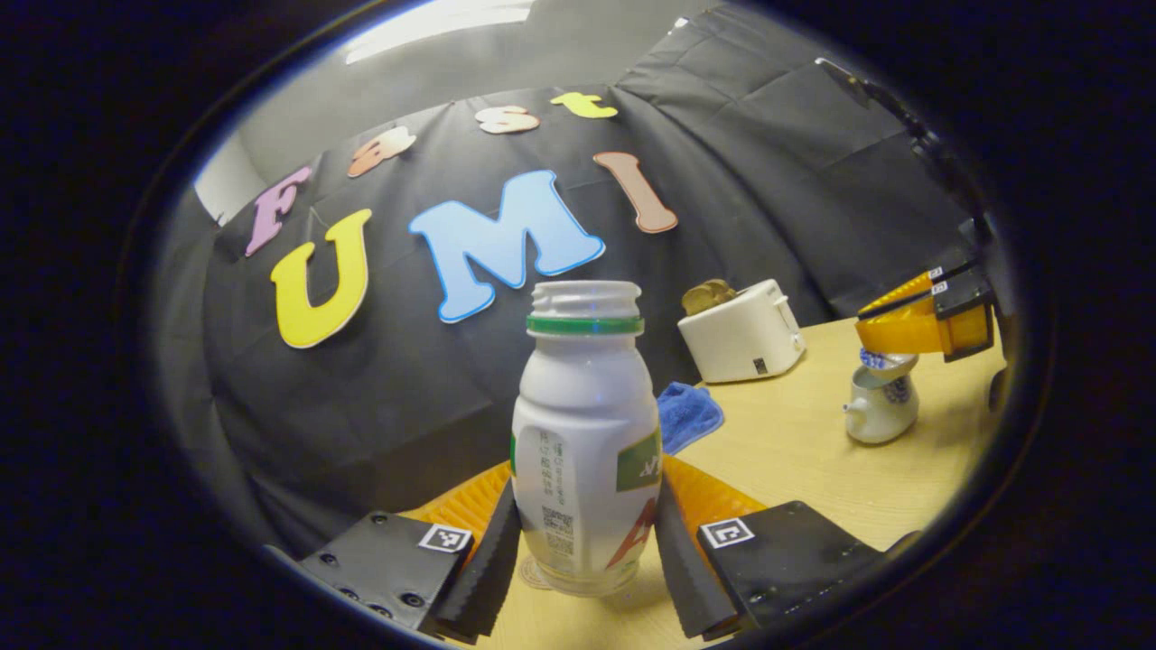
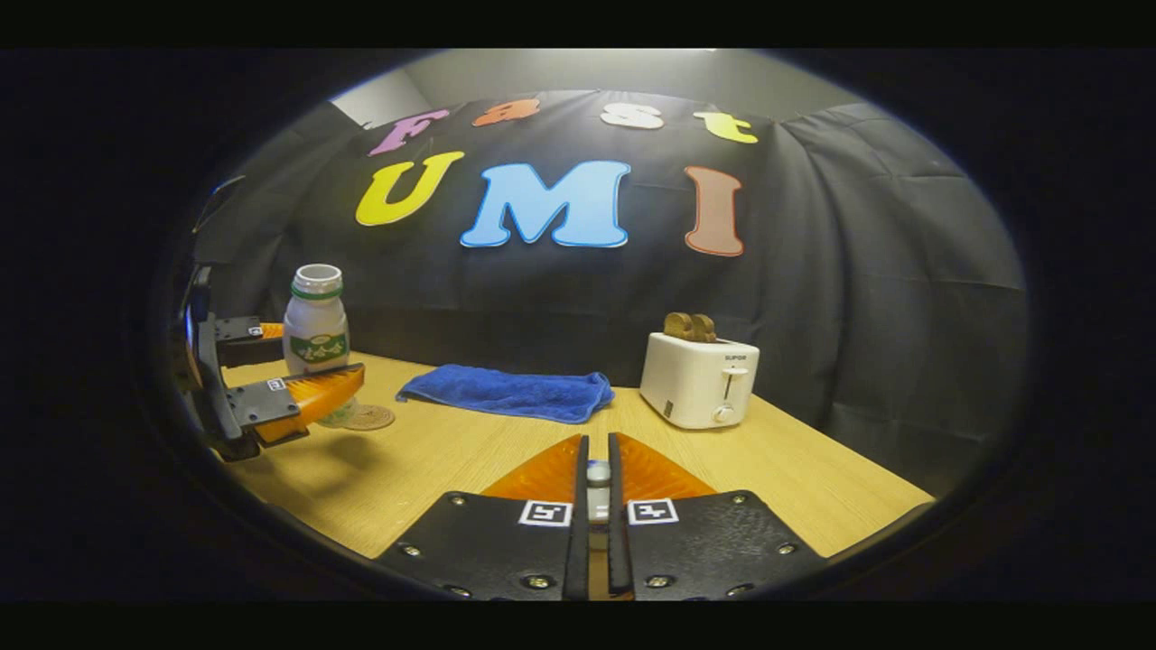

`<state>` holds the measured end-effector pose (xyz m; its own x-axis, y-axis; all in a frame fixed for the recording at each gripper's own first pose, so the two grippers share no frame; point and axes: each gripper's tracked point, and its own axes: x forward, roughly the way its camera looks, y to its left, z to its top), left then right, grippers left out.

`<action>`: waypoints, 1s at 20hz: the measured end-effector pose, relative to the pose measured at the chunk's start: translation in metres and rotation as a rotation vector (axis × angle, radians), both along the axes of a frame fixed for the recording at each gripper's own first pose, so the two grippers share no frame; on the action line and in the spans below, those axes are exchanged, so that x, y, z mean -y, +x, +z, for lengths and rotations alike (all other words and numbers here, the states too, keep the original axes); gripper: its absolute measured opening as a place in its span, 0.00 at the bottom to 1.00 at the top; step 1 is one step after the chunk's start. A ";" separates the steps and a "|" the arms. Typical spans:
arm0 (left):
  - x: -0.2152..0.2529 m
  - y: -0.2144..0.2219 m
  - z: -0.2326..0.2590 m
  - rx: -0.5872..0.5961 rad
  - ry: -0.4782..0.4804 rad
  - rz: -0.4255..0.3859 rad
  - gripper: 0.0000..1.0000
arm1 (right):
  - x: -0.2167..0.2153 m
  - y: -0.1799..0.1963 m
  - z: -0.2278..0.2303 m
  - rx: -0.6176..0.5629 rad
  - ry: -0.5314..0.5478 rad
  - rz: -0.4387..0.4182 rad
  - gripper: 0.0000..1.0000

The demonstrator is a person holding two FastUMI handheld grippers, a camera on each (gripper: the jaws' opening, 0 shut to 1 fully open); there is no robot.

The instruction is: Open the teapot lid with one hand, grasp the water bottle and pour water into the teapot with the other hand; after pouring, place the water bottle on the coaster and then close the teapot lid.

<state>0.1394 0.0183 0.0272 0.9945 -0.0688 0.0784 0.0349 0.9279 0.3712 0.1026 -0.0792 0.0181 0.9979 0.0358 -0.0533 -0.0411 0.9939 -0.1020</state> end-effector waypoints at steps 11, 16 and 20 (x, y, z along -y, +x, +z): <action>-0.050 -0.003 0.029 0.025 -0.260 0.039 0.83 | 0.009 0.021 -0.017 -0.038 0.064 -0.006 0.08; -0.064 -0.004 0.032 0.029 -0.274 0.066 0.82 | 0.016 0.023 -0.027 -0.065 0.075 -0.026 0.25; -0.071 -0.001 0.025 0.000 -0.327 0.076 0.83 | 0.012 0.011 -0.018 -0.017 0.047 -0.027 0.60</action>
